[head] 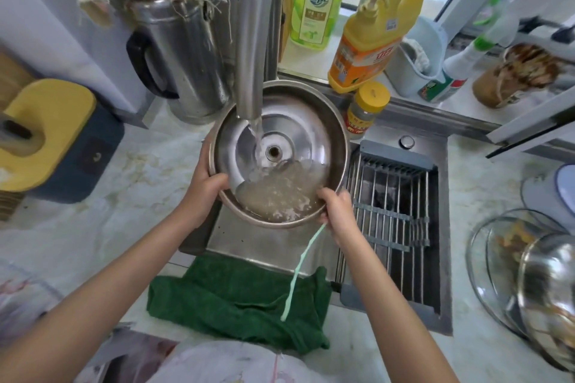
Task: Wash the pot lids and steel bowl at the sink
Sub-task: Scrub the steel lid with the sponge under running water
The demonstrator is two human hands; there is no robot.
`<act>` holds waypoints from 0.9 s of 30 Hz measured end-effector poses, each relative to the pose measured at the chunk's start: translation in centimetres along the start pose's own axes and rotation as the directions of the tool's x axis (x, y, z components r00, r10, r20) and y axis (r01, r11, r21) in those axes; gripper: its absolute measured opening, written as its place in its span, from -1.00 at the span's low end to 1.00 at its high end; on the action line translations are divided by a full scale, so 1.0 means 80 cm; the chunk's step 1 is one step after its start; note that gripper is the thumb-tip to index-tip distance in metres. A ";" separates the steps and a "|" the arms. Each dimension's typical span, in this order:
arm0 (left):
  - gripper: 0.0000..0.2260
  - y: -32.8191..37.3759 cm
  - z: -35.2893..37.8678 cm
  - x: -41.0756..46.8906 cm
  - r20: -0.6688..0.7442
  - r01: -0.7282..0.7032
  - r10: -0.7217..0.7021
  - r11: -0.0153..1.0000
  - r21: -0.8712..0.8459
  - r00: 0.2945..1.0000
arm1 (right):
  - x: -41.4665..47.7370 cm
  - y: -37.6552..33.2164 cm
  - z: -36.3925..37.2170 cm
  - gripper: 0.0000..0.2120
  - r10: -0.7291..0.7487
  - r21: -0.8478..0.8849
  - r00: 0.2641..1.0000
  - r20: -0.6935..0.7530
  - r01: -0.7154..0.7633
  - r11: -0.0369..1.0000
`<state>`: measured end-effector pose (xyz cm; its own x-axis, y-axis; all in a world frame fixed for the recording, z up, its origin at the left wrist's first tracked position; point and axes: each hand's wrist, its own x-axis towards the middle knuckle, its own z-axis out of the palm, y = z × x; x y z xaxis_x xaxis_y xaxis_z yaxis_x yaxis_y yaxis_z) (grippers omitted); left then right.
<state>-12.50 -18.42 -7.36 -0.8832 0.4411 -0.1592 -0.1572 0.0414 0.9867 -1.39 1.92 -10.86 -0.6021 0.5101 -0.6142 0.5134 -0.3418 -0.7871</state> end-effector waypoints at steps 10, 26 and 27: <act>-0.61 -0.047 0.061 0.001 0.285 -0.277 -0.003 0.235 0.932 0.958 | -0.008 -0.026 -0.002 -0.85 -0.020 -0.103 0.992 -0.125 0.007 0.995; -0.78 -0.044 0.079 -0.007 0.280 0.424 -0.440 0.898 0.118 0.853 | 0.027 -0.060 0.039 -0.88 0.051 -0.420 0.998 -0.031 -0.059 0.906; -0.79 -0.046 0.077 -0.005 0.267 0.454 -0.461 0.886 0.092 0.846 | 0.028 -0.063 0.043 -0.88 0.048 -0.442 0.998 -0.028 -0.056 0.895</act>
<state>-8.85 -13.22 -10.76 -0.5570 0.5937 -0.5807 -0.4995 0.3191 0.8054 -7.47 2.07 -8.48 -0.5594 0.5145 -0.6499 0.7633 0.0140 -0.6459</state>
